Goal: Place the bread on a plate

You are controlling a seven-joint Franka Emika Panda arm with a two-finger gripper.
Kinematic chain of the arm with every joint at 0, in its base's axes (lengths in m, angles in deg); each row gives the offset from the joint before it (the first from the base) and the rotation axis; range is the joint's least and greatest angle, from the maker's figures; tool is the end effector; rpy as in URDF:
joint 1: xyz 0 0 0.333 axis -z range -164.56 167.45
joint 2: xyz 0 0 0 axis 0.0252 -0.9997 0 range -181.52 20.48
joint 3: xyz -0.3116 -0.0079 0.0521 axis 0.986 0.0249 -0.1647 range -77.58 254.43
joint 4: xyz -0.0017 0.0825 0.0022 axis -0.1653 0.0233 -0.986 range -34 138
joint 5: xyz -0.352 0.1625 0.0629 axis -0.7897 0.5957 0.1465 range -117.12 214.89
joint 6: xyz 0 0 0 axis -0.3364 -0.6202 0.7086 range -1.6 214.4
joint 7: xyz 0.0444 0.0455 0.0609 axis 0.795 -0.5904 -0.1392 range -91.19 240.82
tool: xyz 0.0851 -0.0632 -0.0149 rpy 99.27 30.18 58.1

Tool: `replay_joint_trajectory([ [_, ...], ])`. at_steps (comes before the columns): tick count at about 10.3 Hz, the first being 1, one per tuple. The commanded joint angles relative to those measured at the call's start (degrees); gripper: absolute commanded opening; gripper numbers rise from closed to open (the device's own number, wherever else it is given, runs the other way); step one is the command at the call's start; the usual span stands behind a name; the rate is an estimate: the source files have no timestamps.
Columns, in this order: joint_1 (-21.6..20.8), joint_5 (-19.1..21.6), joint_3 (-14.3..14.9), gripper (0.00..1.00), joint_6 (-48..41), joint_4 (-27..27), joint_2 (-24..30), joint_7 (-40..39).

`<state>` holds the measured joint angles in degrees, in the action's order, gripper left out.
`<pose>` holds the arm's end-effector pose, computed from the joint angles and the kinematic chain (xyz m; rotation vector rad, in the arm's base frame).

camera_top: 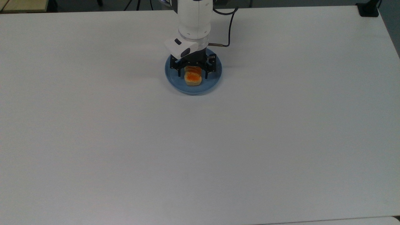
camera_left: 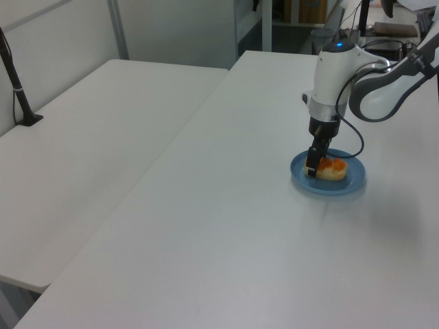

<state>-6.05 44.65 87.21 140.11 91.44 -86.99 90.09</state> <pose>0.5346 0.0818 0.3200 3.1085 -0.0925 0.1429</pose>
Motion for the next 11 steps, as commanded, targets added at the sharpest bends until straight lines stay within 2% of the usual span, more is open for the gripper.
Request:
replay_joint_trajectory([
  [1,-0.2,0.5,0.2,1.00,-12.8,-7.7,1.2,0.5],
  [5,-0.1,0.4,0.4,1.00,-28.1,-21.2,4.1,-2.1],
  [7,1.2,0.5,1.4,1.00,-41.1,-32.5,4.4,-7.0],
  [9,3.9,3.2,1.6,1.00,-45.3,-36.7,5.2,-8.9],
  [11,6.6,3.4,1.7,1.00,-52.8,-40.9,5.6,-14.4],
])
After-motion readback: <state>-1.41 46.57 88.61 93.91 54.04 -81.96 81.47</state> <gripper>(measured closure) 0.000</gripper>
